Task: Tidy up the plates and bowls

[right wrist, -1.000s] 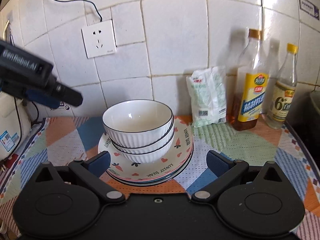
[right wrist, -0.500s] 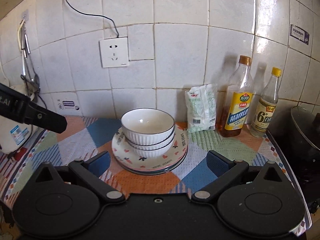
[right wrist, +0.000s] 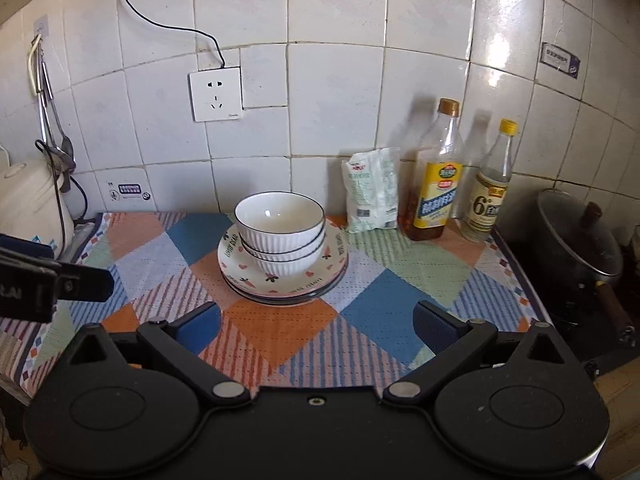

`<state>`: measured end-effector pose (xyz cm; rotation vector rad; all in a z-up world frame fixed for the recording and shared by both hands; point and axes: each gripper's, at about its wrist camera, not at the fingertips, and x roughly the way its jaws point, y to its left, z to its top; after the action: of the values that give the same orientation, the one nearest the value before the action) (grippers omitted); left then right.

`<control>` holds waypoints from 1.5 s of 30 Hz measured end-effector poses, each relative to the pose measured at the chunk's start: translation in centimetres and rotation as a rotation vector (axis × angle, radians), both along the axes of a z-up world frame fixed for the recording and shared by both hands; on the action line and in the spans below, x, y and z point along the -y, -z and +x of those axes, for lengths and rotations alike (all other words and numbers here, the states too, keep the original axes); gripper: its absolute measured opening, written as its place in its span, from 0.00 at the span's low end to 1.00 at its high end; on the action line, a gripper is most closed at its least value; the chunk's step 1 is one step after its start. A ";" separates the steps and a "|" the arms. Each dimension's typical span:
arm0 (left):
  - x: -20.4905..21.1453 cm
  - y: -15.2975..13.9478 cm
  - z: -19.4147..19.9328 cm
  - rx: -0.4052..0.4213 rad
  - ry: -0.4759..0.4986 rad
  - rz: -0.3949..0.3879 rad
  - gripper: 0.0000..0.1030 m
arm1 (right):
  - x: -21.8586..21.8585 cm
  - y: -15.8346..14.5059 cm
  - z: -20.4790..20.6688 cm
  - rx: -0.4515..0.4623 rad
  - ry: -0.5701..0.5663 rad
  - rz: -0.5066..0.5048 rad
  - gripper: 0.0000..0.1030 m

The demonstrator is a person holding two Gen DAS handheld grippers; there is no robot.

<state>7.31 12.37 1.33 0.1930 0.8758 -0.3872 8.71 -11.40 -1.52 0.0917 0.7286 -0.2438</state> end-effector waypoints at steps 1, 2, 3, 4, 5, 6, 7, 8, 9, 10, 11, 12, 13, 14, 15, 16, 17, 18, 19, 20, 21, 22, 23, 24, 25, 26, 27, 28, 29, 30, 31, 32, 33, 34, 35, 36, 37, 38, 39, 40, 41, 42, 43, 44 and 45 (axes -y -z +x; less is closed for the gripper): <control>0.0 0.1 -0.2 -0.007 -0.002 -0.004 0.79 | -0.1 -0.2 -0.2 -0.006 0.003 -0.008 1.00; 0.0 0.2 -0.3 -0.012 -0.003 -0.010 0.82 | -0.2 -0.5 -0.4 -0.005 0.008 -0.014 1.00; 0.0 0.3 -0.5 -0.014 -0.005 -0.012 0.83 | -0.2 -0.7 -0.6 -0.005 0.016 -0.015 1.00; 0.0 0.3 -0.7 -0.010 -0.002 -0.012 0.83 | -0.1 -0.9 -0.7 -0.008 0.026 -0.009 1.00; 0.1 0.4 -1.0 -0.002 0.007 -0.009 0.83 | 0.0 -1.1 -0.9 -0.008 0.035 -0.001 1.00; 0.2 0.3 -1.3 0.004 0.013 -0.002 0.83 | 0.1 -1.2 -1.2 -0.003 0.045 0.009 1.00; 0.2 0.3 -1.4 0.005 0.012 -0.001 0.83 | 0.2 -1.4 -1.4 -0.002 0.057 0.019 1.00; 0.2 0.3 -1.5 0.001 0.009 -0.006 0.83 | 0.3 -1.6 -1.5 -0.006 0.070 0.024 1.00; 0.1 0.3 -1.6 -0.007 0.007 -0.015 0.83 | 0.3 -1.7 -1.7 -0.006 0.076 0.023 1.00; 0.1 0.3 -1.6 -0.013 0.003 -0.022 0.83 | 0.2 -1.8 -1.9 -0.004 0.076 0.017 1.00; 0.0 0.3 -1.7 -0.016 -0.001 -0.027 0.84 | 0.1 -2.0 -2.1 -0.002 0.075 0.011 1.00; 0.0 0.3 -1.8 -0.015 -0.007 -0.032 0.84 | 0.1 -2.1 -2.3 -0.003 0.078 0.008 1.00; -0.1 0.3 -1.9 -0.011 -0.011 -0.037 0.84 | 0.0 -2.2 -2.5 -0.005 0.077 0.007 1.00; -0.2 0.2 -2.0 -0.008 -0.015 -0.043 0.84 | 0.0 -2.2 -2.6 -0.004 0.073 0.008 1.00; -0.4 0.2 -2.2 -0.009 -0.024 -0.048 0.84 | -0.1 -2.3 -2.7 -0.004 0.068 0.008 1.00; -0.5 0.2 -2.3 -0.011 -0.032 -0.053 0.84 | -0.1 -2.3 -2.7 -0.007 0.064 0.003 1.00; -0.6 0.3 -2.5 -0.014 -0.038 -0.057 0.84 | -0.2 -2.3 -2.7 -0.012 0.064 -0.004 1.00; -0.7 0.4 -2.6 -0.017 -0.044 -0.058 0.84 | -0.2 -2.4 -2.8 -0.015 0.066 -0.010 1.00; -0.8 0.4 -2.7 -0.018 -0.048 -0.055 0.85 | -0.3 -2.4 -2.8 -0.017 0.067 -0.012 1.00; -0.8 0.5 -2.8 -0.015 -0.053 -0.052 0.88 | -0.3 -2.4 -2.9 -0.018 0.067 -0.011 1.00; -0.9 0.6 -2.9 -0.010 -0.057 -0.049 0.91 | -0.2 -2.5 -3.0 -0.018 0.067 -0.009 1.00; -1.0 0.7 -3.0 -0.004 -0.065 -0.044 0.92 | -0.2 -2.5 -3.1 -0.018 0.068 -0.008 1.00; -1.1 0.7 -3.1 0.002 -0.076 -0.040 0.92 | -0.3 -2.5 -3.2 -0.018 0.070 -0.009 1.00; -1.3 0.7 -3.2 0.010 -0.088 -0.039 0.92 | -0.3 -2.5 -3.2 -0.020 0.070 -0.010 1.00; -1.5 0.7 -3.3 0.017 -0.098 -0.041 0.92 | -0.4 -2.5 -3.3 -0.022 0.068 -0.009 1.00; -1.6 0.7 -3.4 0.023 -0.105 -0.039 0.92 | -0.4 -2.4 -3.4 -0.024 0.065 -0.008 1.00; -1.8 0.6 -3.5 0.030 -0.109 -0.037 0.92 | -0.5 -2.4 -3.4 -0.026 0.066 -0.009 1.00; -1.9 0.6 -3.7 0.037 -0.111 -0.037 0.92 | -0.6 -2.4 -3.5 -0.026 0.072 -0.012 1.00; -2.0 0.6 -3.7 0.040 -0.111 -0.035 0.92 | -0.6 -2.4 -3.6 -0.028 0.079 -0.017 1.00; -2.1 0.6 -3.8 0.038 -0.112 -0.034 0.92 | -0.6 -2.3 -3.6 -0.031 0.083 -0.021 1.00; -2.2 0.6 -3.9 0.035 -0.114 -0.036 0.92 | -0.6 -2.2 -3.6 -0.034 0.082 -0.021 1.00; -2.3 0.6 -4.0 0.035 -0.115 -0.038 0.92 | -0.6 -2.2 -3.7 -0.035 0.080 -0.015 1.00; -2.3 0.6 -4.1 0.035 -0.115 -0.036 0.92 | -0.7 -2.1 -3.7 -0.036 0.080 -0.011 1.00; -2.3 0.5 -4.3 0.036 -0.116 -0.032 0.92 | -0.8 -2.0 -3.8 -0.038 0.080 -0.009 1.00; -2.4 0.5 -4.4 0.034 -0.117 -0.029 0.92 | -0.8 -2.0 -3.8 -0.038 0.080 -0.008 1.00; -2.4 0.5 -4.4 0.029 -0.119 -0.026 0.92 | -0.9 -1.9 -3.8 -0.039 0.081 -0.006 1.00; -2.4 0.5 -4.4 0.023 -0.120 -0.020 0.92 | -0.9 -1.8 -3.8 -0.040 0.082 -0.003 1.00; -2.3 0.5 -4.4 0.022 -0.119 -0.013 0.92 | -0.9 -1.8 -3.8 -0.041 0.081 0.001 1.00; -2.3 0.5 -4.6 0.026 -0.122 -0.009 0.92 | -0.9 -1.7 -3.9 -0.041 0.079 0.004 1.00; -2.4 0.5 -4.7 0.033 -0.125 -0.006 0.92 | -1.0 -1.7 -3.9 -0.041 0.077 0.005 1.00; -2.4 0.4 -4.8 0.039 -0.126 -0.006 0.92 | -1.0 -1.7 -3.9 -0.042 0.076 0.004 1.00; -2.5 0.4 -4.8 0.044 -0.129 -0.008 0.92 | -1.0 -1.7 -3.9 -0.042 0.077 0.002 1.00; -2.5 0.3 -4.9 0.050 -0.131 -0.010 0.92 | -1.0 -1.7 -3.9 -0.042 0.077 0.003 1.00; -2.6 0.2 -5.0 0.059 -0.132 -0.011 0.92 | -1.0 -1.7 -3.9 -0.042 0.078 0.004 1.00; -2.5 0.2 -5.1 0.066 -0.133 -0.008 0.92 | -1.0 -1.7 -3.9 -0.043 0.078 0.006 1.00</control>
<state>2.20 14.91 1.14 0.1383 0.8166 -0.2593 4.80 -10.40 0.16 0.1208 0.7689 -0.3192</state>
